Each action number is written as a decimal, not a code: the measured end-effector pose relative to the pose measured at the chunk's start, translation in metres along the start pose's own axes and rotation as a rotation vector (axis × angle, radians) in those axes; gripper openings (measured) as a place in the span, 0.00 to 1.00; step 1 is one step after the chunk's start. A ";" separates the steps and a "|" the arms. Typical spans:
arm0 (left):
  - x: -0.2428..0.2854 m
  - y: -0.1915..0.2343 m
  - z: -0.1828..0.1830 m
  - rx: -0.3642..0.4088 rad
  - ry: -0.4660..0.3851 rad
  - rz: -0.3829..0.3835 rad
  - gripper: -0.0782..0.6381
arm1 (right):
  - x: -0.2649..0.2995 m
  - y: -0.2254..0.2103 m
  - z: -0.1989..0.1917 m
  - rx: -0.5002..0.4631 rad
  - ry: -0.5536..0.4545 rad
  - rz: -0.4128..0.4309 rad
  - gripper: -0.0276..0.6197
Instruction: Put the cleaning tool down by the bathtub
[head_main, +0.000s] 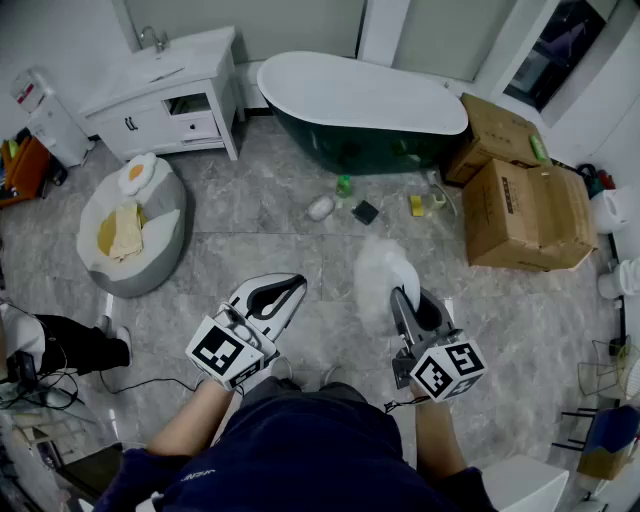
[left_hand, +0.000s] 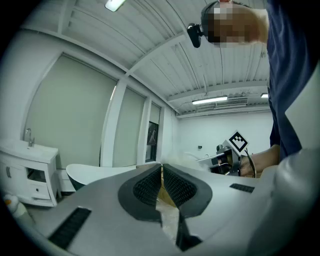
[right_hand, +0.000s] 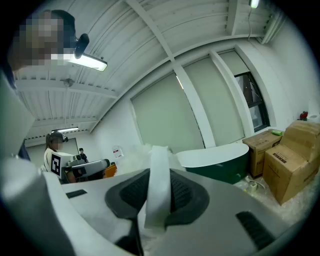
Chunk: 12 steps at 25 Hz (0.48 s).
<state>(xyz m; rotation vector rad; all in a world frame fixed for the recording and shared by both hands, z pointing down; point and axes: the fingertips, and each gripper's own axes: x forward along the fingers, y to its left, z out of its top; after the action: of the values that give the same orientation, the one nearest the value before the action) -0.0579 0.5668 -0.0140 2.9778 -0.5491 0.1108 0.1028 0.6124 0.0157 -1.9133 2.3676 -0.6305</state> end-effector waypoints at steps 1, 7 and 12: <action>0.000 0.001 0.000 -0.001 -0.001 0.000 0.16 | 0.001 0.000 -0.001 -0.001 0.002 0.000 0.18; 0.002 0.003 0.000 -0.005 0.001 0.003 0.16 | 0.005 0.000 -0.002 -0.014 0.011 -0.008 0.18; 0.000 0.002 -0.003 -0.007 0.006 0.011 0.16 | 0.004 0.002 -0.004 -0.030 0.006 -0.004 0.18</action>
<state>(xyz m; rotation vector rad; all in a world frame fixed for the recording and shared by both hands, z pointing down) -0.0586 0.5648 -0.0105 2.9668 -0.5640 0.1181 0.0988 0.6096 0.0194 -1.9311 2.3916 -0.6055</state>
